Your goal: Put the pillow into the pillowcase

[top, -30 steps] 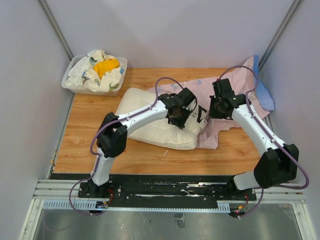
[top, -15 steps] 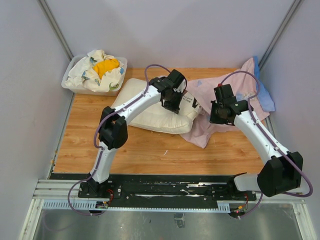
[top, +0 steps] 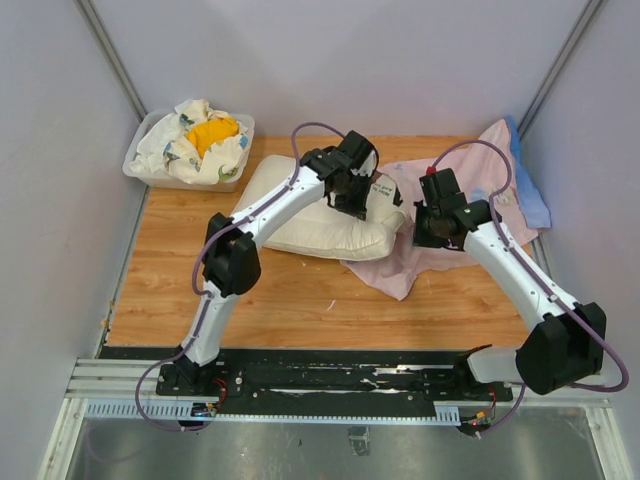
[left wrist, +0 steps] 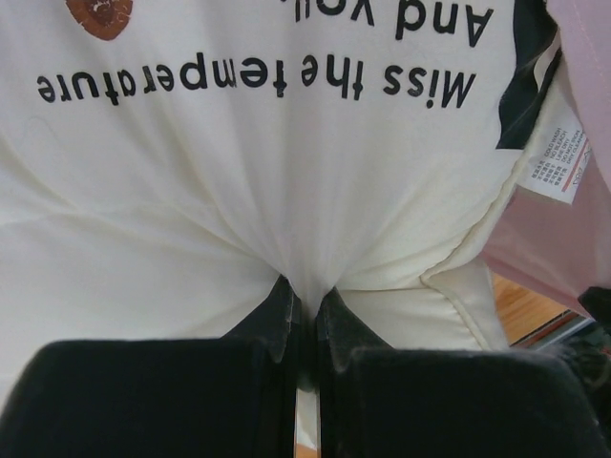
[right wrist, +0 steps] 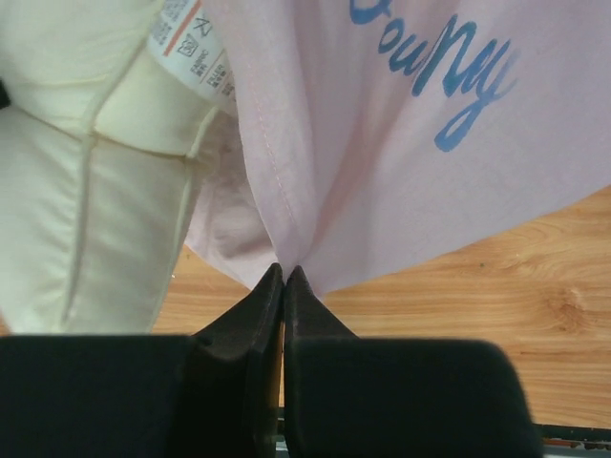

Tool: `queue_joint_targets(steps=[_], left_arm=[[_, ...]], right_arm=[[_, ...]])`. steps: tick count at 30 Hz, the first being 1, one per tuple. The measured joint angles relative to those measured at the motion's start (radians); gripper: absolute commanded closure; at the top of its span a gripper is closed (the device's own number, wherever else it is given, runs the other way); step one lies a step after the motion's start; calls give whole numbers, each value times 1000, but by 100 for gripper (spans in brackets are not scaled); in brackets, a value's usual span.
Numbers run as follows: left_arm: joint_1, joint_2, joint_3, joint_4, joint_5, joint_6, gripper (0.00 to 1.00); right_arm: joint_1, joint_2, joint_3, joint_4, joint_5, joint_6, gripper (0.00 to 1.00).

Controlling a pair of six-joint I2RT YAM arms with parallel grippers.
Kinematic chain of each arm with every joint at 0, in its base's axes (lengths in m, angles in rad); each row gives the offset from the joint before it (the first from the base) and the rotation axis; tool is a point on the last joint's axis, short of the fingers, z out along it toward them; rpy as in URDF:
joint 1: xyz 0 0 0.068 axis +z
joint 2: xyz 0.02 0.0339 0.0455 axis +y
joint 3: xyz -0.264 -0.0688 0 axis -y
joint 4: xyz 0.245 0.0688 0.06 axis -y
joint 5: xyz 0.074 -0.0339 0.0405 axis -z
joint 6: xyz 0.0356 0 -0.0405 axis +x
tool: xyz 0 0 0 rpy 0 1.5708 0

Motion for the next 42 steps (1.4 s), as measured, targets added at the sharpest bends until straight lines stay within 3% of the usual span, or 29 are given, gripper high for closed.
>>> queue_joint_targets(steps=[13,19,24,42], left_arm=[[-5,136,72,26,11,-58,100],[5,164,133,31,13,-89,100],[21,170,132,35,24,-108,100],[111,169,115,76,59,-134,100]], right_arm=[[28,33,70,0,-8,2,99],[97,74,102,3,-19,3,99],[160,92,108,4,-23,6,99],[196,51,111,0,-28,11,99]])
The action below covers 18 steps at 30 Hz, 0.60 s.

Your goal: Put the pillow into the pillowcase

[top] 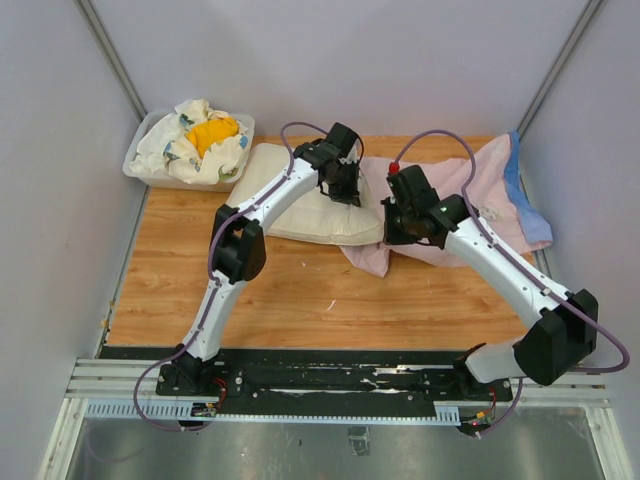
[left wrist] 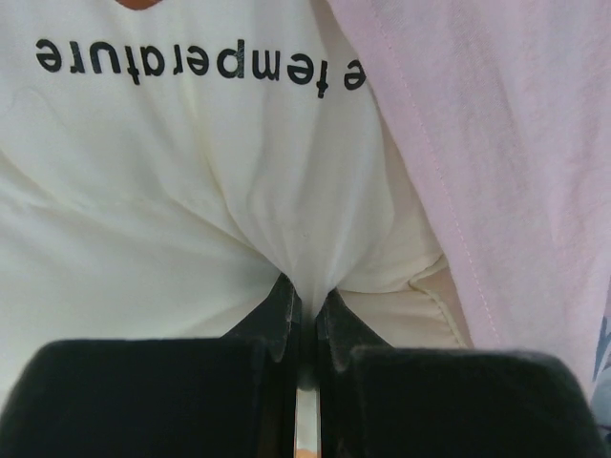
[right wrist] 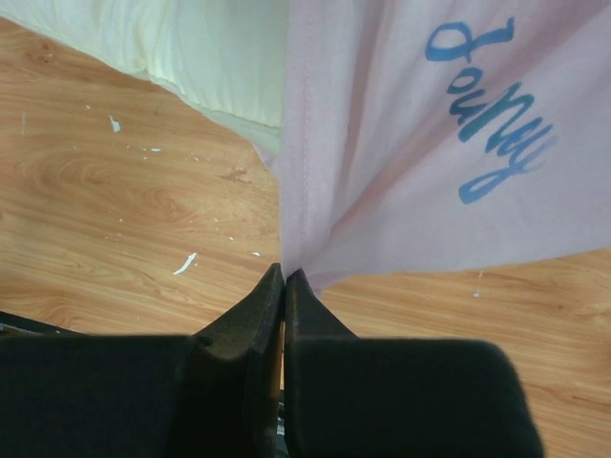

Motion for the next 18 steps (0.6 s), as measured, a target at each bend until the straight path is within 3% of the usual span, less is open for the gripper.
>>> queue_joint_targets(steps=[18], left_arm=[[10,1,-2,31,37,-43,100]], right_arm=[[57,174,82,80,-63,-11,99]])
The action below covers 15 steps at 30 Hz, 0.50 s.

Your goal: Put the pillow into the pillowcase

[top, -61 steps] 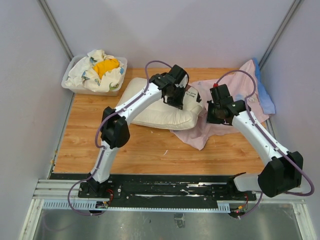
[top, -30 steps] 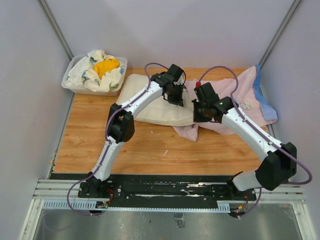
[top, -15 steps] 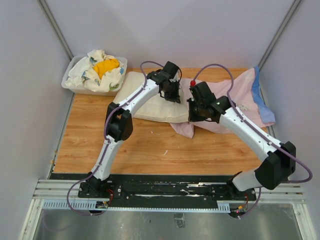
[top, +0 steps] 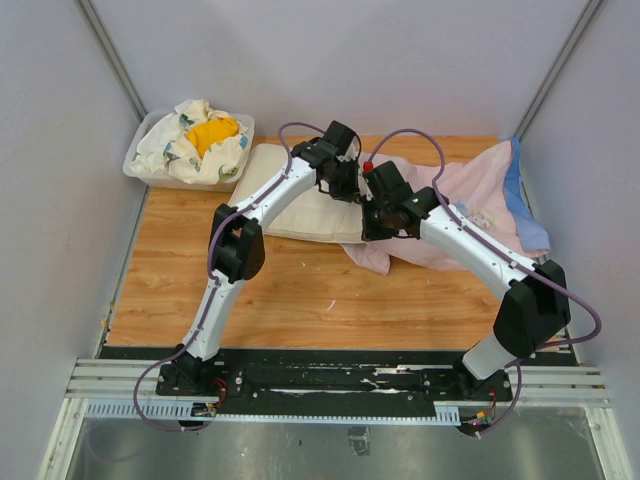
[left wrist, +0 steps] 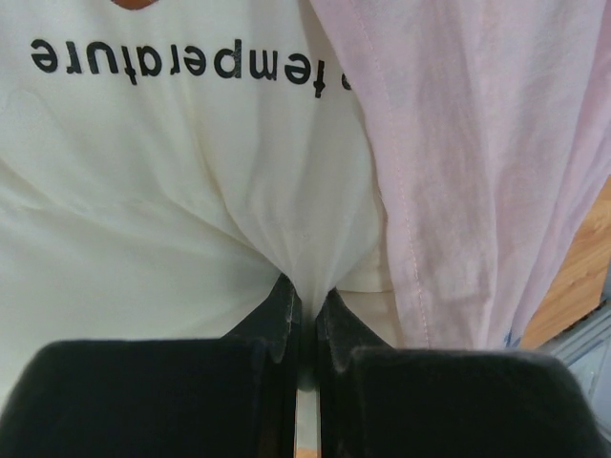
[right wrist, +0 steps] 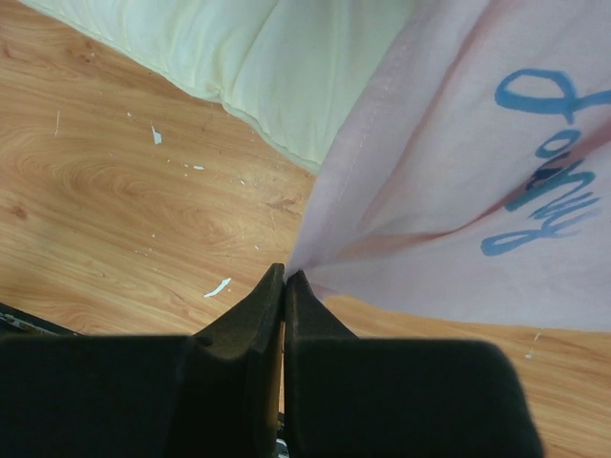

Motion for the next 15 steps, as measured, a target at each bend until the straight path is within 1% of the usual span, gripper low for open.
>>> queue_joint_targets(steps=[9,15], left_arm=[[52,-19,-17,14,85,0,100],[63,-31,-17,15,101,3,100]], right_arm=[[3,11,1,18,-14,-19,99],[5,7,77,-13,-11,-57,99]])
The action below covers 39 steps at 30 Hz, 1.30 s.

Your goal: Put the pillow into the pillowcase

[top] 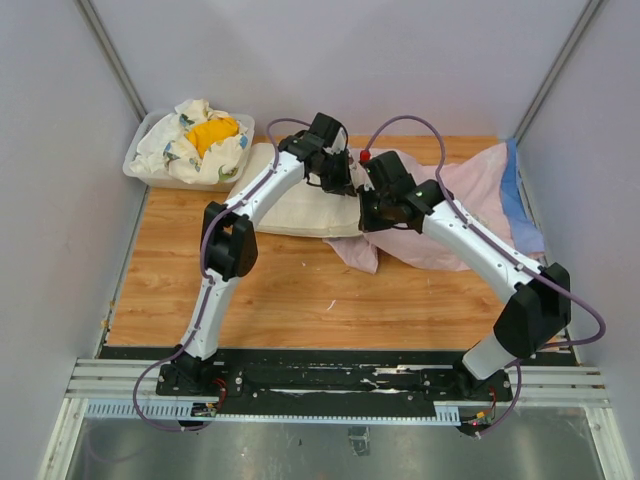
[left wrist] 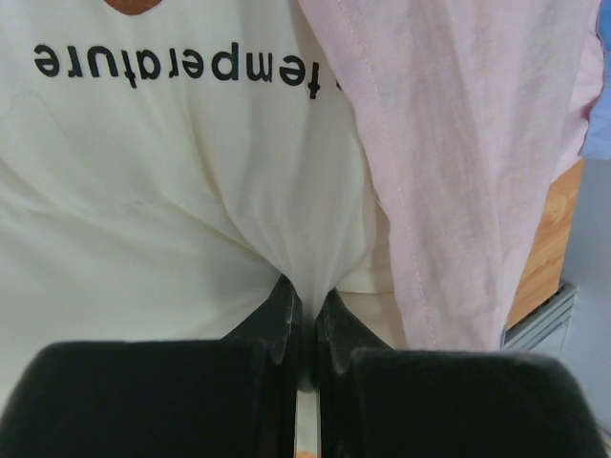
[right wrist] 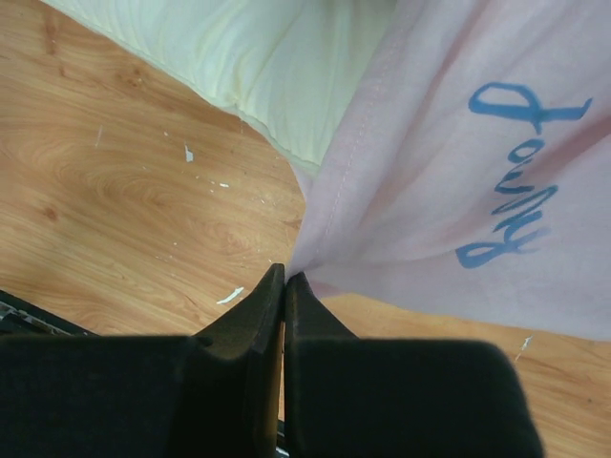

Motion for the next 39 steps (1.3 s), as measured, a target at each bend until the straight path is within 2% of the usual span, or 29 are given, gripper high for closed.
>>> queue_joint_targets(steps=[10,21,27,34,39], left_arm=[[0,0,-10,17,8,-14,100],[12,12,30,9,27,-19,100],[21,-8,-20,46,53,-21,100],[22,-10,-64,74,73,-32,100],[25,-8,-64,77,82,-35,100]], right_arm=[[41,18,99,-19,-4,-17,99],[71,90,101,-7,-6,-26,99],[72,98,102,-3,-7,-30,99],[118,127,216,-34,2,-67,99],[128,128,233,-39,2,-86,99]])
